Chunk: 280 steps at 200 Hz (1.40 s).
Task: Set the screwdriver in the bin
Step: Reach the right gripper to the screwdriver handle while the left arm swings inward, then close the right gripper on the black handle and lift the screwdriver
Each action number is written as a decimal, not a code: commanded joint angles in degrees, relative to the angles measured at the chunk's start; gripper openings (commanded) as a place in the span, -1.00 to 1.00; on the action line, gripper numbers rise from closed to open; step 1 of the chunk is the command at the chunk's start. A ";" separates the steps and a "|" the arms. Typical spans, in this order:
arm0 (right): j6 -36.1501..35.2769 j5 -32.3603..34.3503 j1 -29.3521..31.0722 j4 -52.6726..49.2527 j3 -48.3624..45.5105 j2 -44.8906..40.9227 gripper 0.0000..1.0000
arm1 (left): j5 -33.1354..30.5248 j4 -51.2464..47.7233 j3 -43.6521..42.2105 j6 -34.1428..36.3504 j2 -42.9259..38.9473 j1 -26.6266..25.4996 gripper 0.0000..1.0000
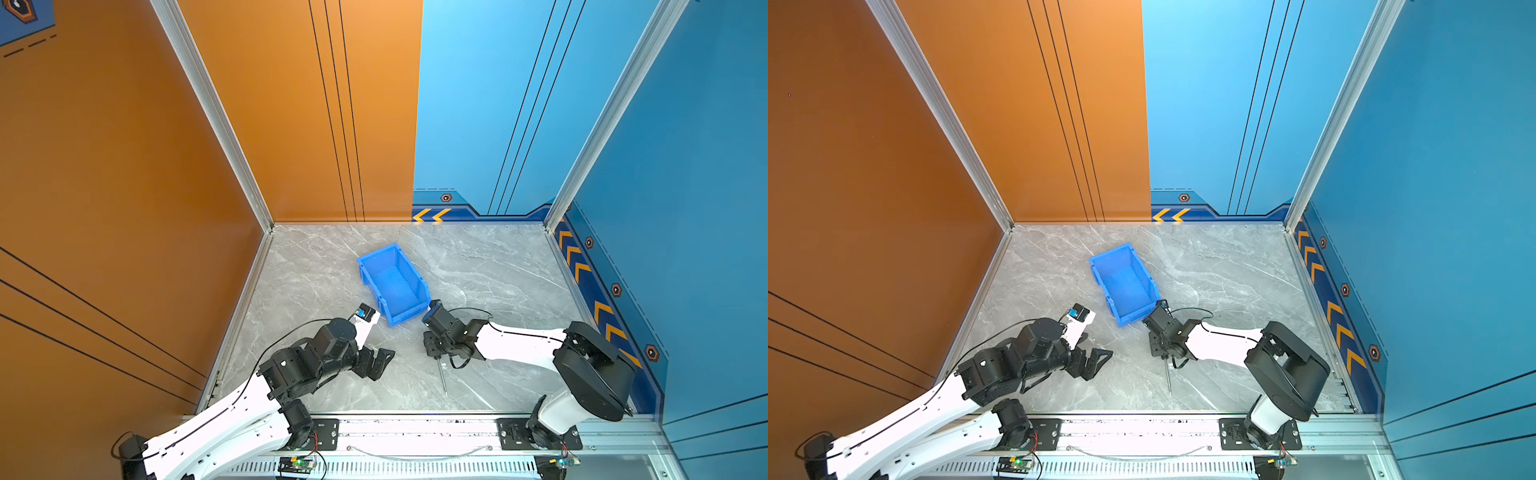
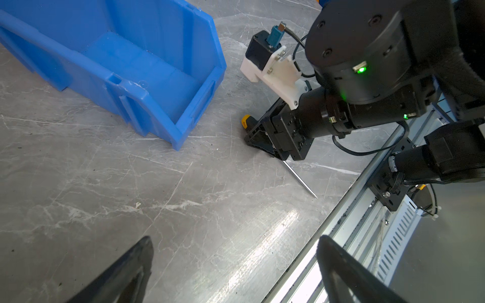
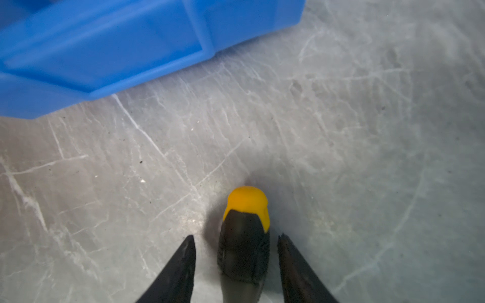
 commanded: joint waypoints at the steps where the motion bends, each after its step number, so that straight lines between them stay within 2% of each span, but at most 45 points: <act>1: 0.18 1.04 0.54 -0.49 -0.17 0.40 -0.05 | -1.70 0.72 -0.86 -0.01 -1.00 -0.72 0.96; 37: 0.68 1.89 0.76 -0.40 -1.49 0.38 -0.40 | -1.50 0.69 -1.34 -0.33 -1.64 -0.70 0.96; 118: -0.39 4.10 2.06 -0.59 -2.74 -2.99 -0.95 | -3.20 -0.79 -0.07 2.46 -3.73 -0.76 0.96; 147: -2.83 7.10 3.78 -0.62 -2.74 -9.80 -0.97 | -3.52 -0.77 -0.01 2.10 -3.92 -0.76 0.96; 209: -7.68 10.83 2.89 -0.84 -1.02 -22.27 -0.96 | -3.32 -0.68 -0.73 2.50 -5.00 -0.74 0.96; 237: -11.21 10.11 1.73 -2.59 4.11 -21.56 -0.96 | -2.47 -0.54 0.09 5.42 -5.63 -1.02 0.96; 280: -15.59 7.66 -0.14 -3.63 12.72 -15.38 -0.96 | -1.65 0.02 2.08 9.10 -4.03 -1.77 0.96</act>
